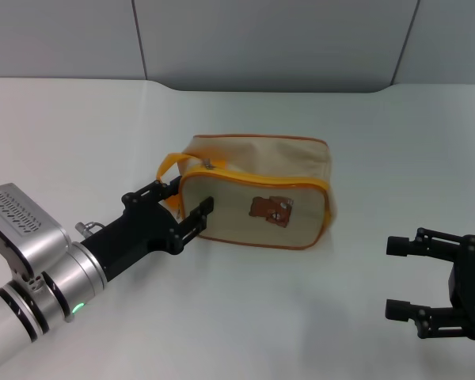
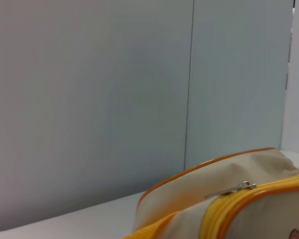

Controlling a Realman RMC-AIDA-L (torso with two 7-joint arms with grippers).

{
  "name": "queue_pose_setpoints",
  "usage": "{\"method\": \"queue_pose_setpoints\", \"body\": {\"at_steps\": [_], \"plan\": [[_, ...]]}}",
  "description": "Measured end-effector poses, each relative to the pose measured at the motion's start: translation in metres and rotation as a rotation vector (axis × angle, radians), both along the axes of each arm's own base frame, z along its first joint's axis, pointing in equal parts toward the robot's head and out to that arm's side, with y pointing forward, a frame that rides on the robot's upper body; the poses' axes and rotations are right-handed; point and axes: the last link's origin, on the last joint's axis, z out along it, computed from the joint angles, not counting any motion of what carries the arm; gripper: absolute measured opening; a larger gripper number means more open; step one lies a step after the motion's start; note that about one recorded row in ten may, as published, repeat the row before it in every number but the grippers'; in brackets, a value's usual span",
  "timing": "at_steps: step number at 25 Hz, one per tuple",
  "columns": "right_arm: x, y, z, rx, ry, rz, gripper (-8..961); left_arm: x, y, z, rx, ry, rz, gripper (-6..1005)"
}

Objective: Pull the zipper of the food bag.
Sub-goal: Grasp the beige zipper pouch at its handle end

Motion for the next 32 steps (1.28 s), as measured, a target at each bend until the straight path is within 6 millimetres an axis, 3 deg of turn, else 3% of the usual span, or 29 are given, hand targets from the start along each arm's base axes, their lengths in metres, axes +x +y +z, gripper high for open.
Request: {"method": "queue_pose_setpoints", "body": {"at_steps": [11, 19, 32], "plan": [[0.001, 0.002, -0.002, 0.009, -0.009, -0.011, 838, 0.001, 0.001, -0.001, 0.015, -0.008, 0.013, 302], [0.001, 0.002, -0.003, 0.011, -0.007, -0.014, 838, 0.004, -0.004, -0.003, 0.023, -0.009, -0.014, 126], [0.002, 0.003, 0.002, 0.112, 0.047, -0.043, 838, 0.012, -0.016, 0.005, 0.100, -0.014, -0.142, 58]]}}
